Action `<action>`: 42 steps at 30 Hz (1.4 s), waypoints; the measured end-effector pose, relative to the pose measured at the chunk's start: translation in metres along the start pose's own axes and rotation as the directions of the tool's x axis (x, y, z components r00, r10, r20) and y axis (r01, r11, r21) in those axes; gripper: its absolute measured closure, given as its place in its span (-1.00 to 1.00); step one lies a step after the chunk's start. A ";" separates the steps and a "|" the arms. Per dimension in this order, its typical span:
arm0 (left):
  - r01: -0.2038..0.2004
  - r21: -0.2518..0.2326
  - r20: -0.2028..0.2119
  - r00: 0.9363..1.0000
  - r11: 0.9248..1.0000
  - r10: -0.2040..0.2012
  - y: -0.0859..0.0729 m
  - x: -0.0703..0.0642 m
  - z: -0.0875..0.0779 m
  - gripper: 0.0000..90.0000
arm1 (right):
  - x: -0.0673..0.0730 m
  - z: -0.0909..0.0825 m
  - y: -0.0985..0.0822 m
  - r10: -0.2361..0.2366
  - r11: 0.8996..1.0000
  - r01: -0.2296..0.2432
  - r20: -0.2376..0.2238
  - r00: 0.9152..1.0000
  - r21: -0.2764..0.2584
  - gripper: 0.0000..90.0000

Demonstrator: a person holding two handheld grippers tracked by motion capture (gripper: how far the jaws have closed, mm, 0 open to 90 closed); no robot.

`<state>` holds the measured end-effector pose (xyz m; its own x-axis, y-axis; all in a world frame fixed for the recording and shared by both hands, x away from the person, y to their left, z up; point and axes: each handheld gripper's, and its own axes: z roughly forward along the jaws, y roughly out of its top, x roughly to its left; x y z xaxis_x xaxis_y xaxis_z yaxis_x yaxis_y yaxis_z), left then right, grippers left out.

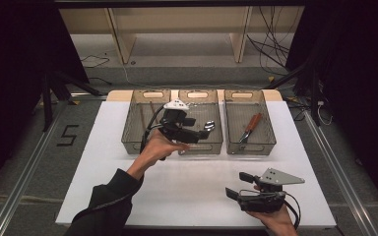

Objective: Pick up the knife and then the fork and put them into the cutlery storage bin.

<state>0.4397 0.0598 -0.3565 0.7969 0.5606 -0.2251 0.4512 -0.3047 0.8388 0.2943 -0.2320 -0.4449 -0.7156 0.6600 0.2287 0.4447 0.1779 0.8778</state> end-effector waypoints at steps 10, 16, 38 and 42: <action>-0.006 -0.023 0.008 1.000 1.000 0.006 -0.016 -0.002 -0.017 -0.50 | 0.000 0.000 0.000 -0.005 1.000 0.005 0.001 1.000 -0.004 -0.49; -0.009 -0.029 0.015 1.000 1.000 0.009 -0.029 -0.004 -0.026 -0.54 | 0.001 0.000 0.000 -0.006 1.000 0.006 0.002 1.000 -0.004 -0.49; 0.003 -0.075 0.002 1.000 0.997 -0.002 -0.079 0.000 -0.060 -0.58 | 0.001 -0.001 0.001 -0.012 1.000 0.012 0.010 1.000 -0.015 -0.49; 0.002 -0.075 -0.006 1.000 0.997 -0.003 -0.088 0.000 -0.064 -0.59 | 0.002 -0.001 0.001 -0.012 1.000 0.012 0.010 1.000 -0.015 -0.49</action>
<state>0.3742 0.1360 -0.3987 0.7934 0.5659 -0.2243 0.4214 -0.2447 0.8732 0.2926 -0.2315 -0.4431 -0.7152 0.6654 0.2138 0.4279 0.1749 0.8868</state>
